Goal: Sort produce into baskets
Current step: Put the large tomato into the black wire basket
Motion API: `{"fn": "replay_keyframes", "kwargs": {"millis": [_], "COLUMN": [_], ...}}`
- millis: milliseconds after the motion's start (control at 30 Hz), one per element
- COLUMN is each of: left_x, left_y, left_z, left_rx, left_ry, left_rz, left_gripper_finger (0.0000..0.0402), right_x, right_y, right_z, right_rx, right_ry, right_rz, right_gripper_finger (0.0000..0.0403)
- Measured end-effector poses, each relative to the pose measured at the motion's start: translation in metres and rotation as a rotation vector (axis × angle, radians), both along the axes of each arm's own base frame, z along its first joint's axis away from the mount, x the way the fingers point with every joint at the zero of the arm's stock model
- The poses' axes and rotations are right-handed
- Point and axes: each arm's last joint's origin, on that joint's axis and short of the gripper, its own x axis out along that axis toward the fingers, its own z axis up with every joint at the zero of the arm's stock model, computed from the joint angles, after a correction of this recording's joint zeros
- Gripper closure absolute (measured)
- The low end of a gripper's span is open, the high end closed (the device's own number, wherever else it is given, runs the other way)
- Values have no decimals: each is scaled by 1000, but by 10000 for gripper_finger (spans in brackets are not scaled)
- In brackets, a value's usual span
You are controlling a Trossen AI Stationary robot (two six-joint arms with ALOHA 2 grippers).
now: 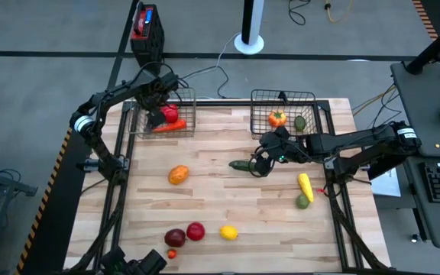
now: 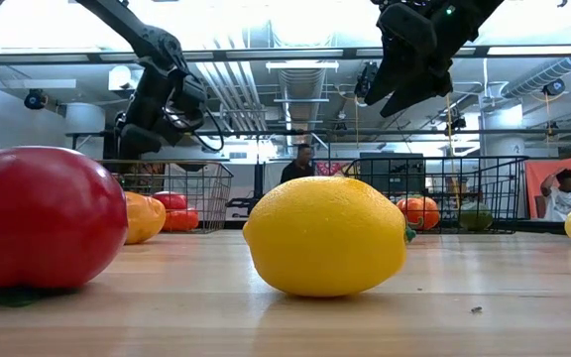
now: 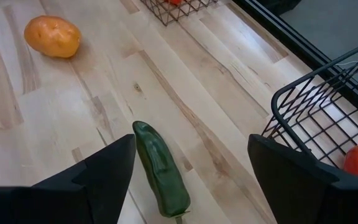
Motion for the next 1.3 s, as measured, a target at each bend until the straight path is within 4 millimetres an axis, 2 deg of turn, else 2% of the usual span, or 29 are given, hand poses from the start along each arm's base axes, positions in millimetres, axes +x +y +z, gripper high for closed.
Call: {"fn": "replay_keyframes", "kwargs": {"millis": [133, 300, 500, 633, 800, 1000, 1300], "left_x": [1, 7, 21, 25, 20, 14, 26], "left_y": [-5, -23, -66, -103, -148, -199, -261], "left_z": [8, 29, 61, 71, 69, 58, 39], "left_rx": [45, 143, 237, 297, 314, 250, 131], "left_ry": [-34, -131, -347, -481, -626, -723, -759], "left_rz": [27, 19, -80, -166, -252, -342, -493], "left_gripper_finger": [189, 191, 192, 192, 192, 192, 192], "right_x": [0, 0, 0, -1, -1, -1, 0], "right_y": [0, 0, 2, 4, 11, 21, 46], "right_z": [0, 0, -1, -2, -2, -2, 0], "right_rx": [0, -12, -20, -20, -20, -20, 41], "right_ry": [0, 9, 17, 21, 20, 19, -21], "right_rz": [0, 18, 33, 43, 68, 107, 239], "right_gripper_finger": [103, 104, 100, 99, 105, 110, 110]}}
